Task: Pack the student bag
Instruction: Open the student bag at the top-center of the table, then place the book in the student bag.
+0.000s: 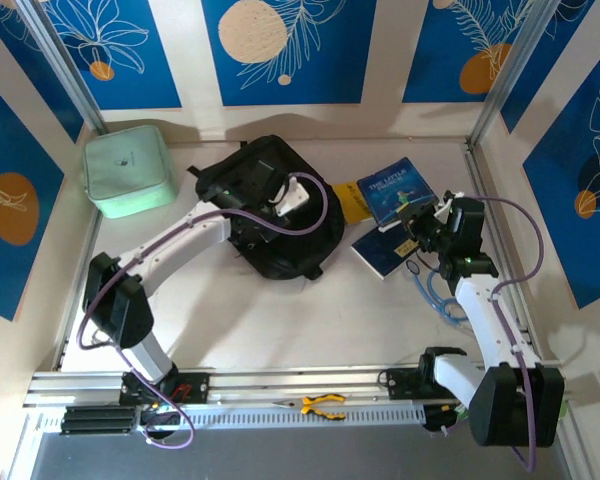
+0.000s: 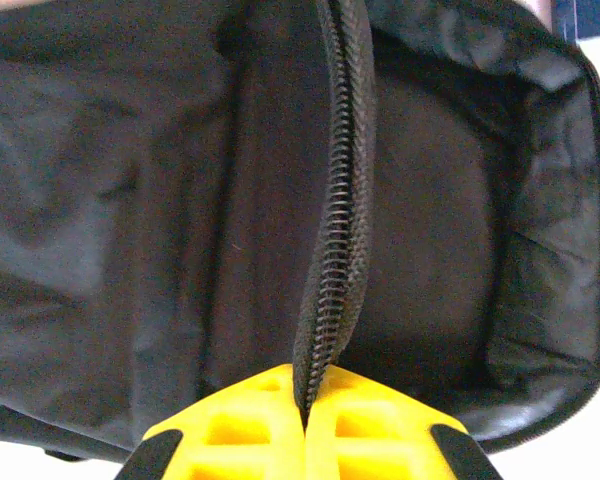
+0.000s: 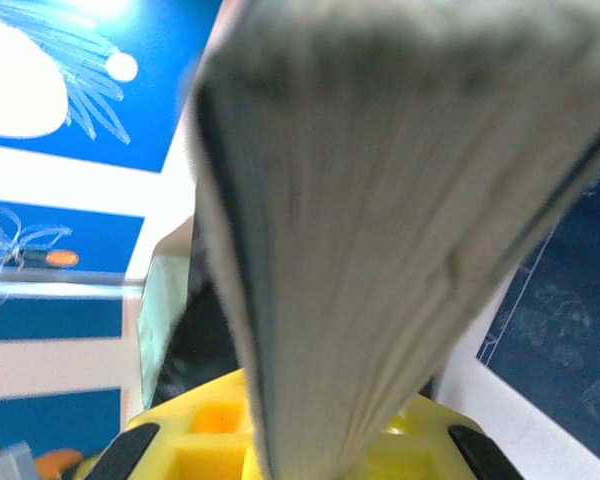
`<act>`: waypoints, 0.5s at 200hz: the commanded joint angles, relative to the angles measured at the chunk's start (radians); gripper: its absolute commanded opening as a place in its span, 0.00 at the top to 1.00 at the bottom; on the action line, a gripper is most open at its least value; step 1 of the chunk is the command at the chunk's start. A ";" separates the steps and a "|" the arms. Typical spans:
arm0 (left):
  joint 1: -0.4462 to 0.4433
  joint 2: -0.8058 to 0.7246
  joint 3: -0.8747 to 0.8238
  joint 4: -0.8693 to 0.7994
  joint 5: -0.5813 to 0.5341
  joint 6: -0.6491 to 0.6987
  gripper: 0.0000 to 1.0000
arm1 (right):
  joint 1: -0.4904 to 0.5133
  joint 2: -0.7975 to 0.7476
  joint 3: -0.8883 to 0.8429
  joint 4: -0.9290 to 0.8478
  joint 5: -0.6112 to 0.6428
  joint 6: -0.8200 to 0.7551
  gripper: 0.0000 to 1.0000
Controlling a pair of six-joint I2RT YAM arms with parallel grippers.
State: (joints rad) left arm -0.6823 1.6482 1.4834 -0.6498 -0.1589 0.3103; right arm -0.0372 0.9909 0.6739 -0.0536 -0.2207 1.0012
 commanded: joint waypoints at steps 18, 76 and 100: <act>0.008 -0.135 -0.096 0.303 0.000 -0.088 1.00 | 0.064 -0.081 -0.042 0.009 -0.138 -0.105 0.96; 0.008 -0.202 -0.211 0.463 0.148 -0.076 1.00 | 0.208 -0.060 -0.078 0.041 -0.169 -0.020 0.94; 0.007 -0.229 -0.250 0.515 0.233 -0.025 1.00 | 0.264 0.045 -0.040 0.113 -0.207 0.045 0.94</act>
State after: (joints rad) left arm -0.6781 1.4902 1.2606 -0.2932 -0.0582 0.2440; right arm 0.1818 0.9638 0.5961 -0.0666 -0.3573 0.9821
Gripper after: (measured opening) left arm 0.061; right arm 0.126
